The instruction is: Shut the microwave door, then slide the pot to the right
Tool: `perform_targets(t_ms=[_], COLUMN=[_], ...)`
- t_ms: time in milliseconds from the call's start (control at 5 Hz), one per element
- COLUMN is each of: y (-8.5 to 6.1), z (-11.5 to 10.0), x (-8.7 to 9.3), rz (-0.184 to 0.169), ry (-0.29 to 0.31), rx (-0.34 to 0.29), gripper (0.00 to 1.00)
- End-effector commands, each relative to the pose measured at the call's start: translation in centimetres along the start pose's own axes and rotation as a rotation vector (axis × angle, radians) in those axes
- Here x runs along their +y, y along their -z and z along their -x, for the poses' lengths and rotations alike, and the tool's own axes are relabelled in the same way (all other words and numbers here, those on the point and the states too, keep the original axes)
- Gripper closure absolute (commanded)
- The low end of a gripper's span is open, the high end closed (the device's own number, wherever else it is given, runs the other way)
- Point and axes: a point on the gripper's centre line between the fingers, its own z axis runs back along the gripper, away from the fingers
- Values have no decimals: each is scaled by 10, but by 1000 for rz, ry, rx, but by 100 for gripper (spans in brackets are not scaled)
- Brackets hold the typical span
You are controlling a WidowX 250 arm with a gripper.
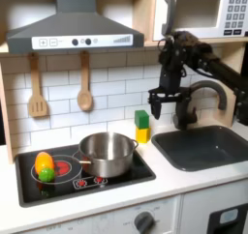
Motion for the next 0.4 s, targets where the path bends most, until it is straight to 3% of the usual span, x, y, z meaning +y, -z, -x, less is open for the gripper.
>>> perform_targets(t_ms=[0, 200], y=[-7, -8], z=[46, 71], x=[-7, -6], rz=[13, 34], ry=[22, 15], rx=[18, 46], gripper=[0, 0])
